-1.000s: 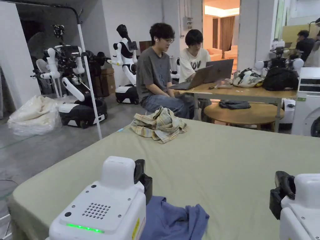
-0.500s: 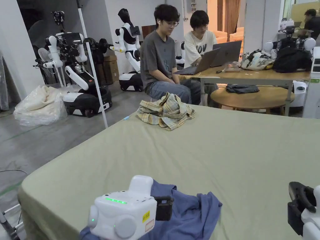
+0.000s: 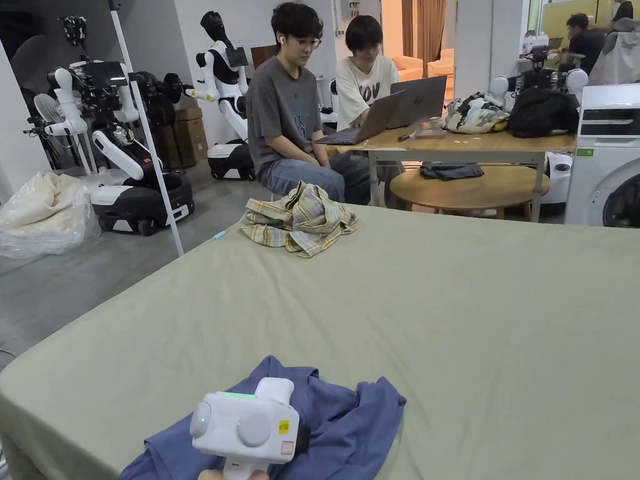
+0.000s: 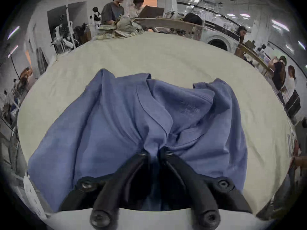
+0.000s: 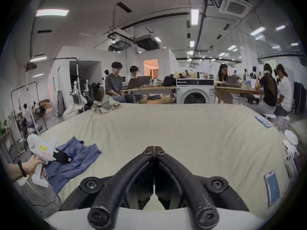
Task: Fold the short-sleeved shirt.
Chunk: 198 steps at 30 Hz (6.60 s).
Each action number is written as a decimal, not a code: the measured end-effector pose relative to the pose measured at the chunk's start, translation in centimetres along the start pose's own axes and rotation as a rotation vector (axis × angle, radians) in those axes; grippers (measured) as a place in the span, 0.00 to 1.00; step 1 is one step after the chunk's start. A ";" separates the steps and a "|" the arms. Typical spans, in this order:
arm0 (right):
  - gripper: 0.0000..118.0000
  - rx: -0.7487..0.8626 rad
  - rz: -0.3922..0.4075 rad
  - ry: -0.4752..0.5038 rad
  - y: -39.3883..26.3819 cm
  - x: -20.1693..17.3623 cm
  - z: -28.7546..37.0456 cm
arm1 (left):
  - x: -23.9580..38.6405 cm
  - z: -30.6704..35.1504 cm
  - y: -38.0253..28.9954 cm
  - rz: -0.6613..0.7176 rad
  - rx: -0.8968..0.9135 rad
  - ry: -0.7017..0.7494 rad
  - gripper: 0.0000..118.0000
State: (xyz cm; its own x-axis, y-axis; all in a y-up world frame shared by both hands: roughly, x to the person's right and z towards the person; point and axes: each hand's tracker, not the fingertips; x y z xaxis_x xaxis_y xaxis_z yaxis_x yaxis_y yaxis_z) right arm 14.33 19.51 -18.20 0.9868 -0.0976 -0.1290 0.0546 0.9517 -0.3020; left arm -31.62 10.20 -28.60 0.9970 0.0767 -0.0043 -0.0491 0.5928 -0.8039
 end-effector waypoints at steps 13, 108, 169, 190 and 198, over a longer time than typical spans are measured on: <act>0.00 0.038 -0.052 -0.040 0.8 4.6 3.2 | 0.5 25.6 23.4 -0.077 0.551 0.155 0.01; 0.06 -0.418 -0.576 -0.205 -12.0 19.2 5.4 | 9.4 0.5 -0.2 -0.043 -0.161 -0.146 0.00; 0.03 -0.269 -0.333 -0.283 -6.1 20.2 2.4 | 8.3 7.6 -2.7 0.032 0.338 -0.272 0.00; 0.50 -0.098 -0.141 -0.272 -6.7 14.3 11.6 | 12.0 13.1 -9.4 -0.100 0.534 -0.177 0.55; 0.08 -0.065 -0.090 -0.162 -3.4 10.2 3.7 | 17.8 12.5 -4.6 -0.122 0.565 -0.295 0.30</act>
State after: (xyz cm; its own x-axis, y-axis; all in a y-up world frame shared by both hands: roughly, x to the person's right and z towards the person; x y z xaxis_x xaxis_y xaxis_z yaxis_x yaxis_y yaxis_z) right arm 24.75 16.31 -14.98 0.9903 -0.1280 0.0533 0.1386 0.9201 -0.3663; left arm -14.40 18.89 -17.57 0.9431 0.1517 0.2959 -0.0404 0.9356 -0.3508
